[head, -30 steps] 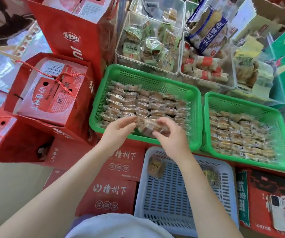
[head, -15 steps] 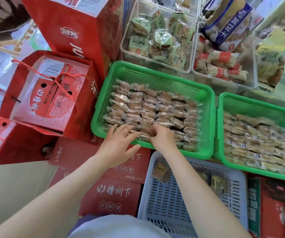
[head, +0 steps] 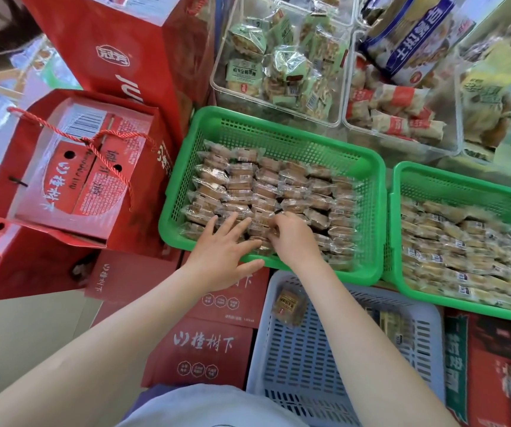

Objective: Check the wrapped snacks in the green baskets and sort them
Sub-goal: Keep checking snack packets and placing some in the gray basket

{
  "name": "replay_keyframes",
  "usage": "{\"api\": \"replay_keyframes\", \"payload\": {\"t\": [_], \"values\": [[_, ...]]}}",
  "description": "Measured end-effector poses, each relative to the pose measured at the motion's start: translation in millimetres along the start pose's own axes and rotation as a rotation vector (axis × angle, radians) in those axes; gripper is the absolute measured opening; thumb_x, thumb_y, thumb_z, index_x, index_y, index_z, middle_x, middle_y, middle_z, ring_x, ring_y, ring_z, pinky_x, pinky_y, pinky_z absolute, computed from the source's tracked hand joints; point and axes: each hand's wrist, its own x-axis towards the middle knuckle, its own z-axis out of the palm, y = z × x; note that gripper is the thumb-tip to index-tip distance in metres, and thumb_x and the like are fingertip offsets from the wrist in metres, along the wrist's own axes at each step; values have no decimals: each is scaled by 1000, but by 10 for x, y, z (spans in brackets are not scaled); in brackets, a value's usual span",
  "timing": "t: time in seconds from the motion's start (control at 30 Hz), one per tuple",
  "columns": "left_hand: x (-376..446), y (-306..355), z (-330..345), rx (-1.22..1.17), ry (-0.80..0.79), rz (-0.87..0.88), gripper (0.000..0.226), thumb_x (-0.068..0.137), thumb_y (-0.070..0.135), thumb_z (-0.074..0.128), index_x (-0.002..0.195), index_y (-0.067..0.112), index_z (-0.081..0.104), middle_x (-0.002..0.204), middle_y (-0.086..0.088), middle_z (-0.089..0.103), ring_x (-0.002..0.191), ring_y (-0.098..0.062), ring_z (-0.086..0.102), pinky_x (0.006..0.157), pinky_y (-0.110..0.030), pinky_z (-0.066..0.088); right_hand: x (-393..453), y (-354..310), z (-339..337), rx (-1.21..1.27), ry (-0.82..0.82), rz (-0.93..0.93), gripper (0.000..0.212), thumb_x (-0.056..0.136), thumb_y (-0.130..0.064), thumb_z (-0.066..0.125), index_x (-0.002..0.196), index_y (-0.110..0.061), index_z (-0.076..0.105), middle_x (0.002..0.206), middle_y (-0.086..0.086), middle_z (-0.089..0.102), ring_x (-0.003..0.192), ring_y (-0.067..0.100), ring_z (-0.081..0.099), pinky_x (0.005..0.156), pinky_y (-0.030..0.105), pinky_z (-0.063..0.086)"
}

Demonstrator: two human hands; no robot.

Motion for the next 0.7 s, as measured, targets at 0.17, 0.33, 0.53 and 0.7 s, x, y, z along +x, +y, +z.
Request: {"api": "replay_keyframes", "payload": {"t": [0.17,0.33,0.53,0.7], "values": [[-8,11,-6,-1,12,-3,69,96,76,15,156,45,26,170,3,-7,155,-22,-16,124,-54,-8,30,-6,127,-86,17,-8,7,94,-6,61,100,-6,58,104,10,57,97,30,57,71,34,42],[-9,7,7,-5,26,-4,68,96,76,15,156,46,26,170,2,-7,155,-22,-16,124,-54,-7,101,-35,119,-77,-36,57,22,94,-5,63,115,-7,55,118,12,55,108,30,55,82,35,44],[-9,8,13,-3,30,-12,68,96,76,17,155,45,29,171,0,-3,156,-22,-11,124,-54,-6,52,-69,89,-207,-53,-51,25,95,-1,55,118,-6,58,114,14,51,107,32,51,74,36,41],[-11,7,11,-5,29,-18,68,96,76,16,155,45,28,171,-2,-2,156,-22,-9,124,-54,-5,-9,-34,63,-146,-77,-60,29,91,5,53,118,-6,56,109,13,49,102,32,50,71,34,36]]}}
